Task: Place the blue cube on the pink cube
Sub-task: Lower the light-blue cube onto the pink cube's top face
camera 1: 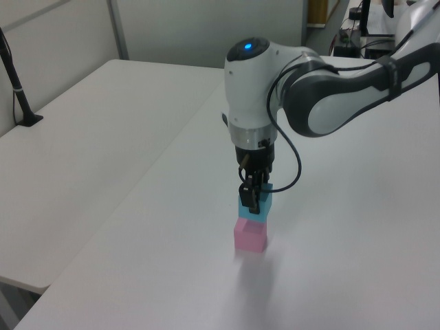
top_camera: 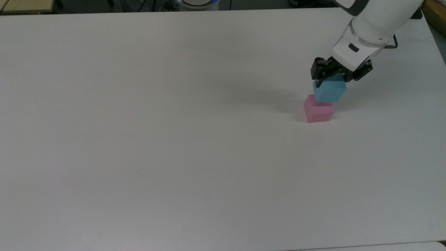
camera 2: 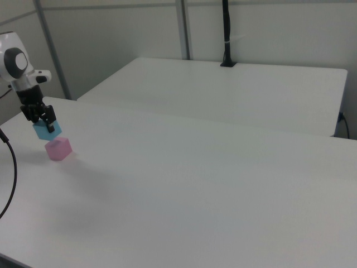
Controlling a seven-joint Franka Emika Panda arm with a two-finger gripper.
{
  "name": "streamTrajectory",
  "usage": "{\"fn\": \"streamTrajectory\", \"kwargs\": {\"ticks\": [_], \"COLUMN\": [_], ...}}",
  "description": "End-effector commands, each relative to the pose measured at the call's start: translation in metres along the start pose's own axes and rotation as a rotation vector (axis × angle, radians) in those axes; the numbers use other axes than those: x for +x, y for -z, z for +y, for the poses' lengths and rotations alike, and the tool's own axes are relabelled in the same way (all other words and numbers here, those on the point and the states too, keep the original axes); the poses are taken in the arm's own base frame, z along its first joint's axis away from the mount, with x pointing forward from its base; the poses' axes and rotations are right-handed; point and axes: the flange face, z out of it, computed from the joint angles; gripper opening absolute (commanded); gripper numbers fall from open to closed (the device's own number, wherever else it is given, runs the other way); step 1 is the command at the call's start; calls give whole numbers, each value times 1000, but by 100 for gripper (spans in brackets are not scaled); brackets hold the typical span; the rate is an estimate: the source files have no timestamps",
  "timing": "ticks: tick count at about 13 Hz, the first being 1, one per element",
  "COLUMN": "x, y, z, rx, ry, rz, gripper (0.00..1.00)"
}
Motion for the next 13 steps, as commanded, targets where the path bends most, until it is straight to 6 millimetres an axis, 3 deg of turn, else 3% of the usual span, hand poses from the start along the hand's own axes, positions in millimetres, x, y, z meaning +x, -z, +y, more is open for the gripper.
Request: {"fn": "streamTrajectory", "kwargs": {"ticks": [1,7,13], "x": [9,11,18], "y": [-14,-20,-20], "z": [0,-1,-4], "rx": [-7,19,70], "ry": [13,124,43], "rz": [-22,-35,4], "gripper": [18,21,23]}}
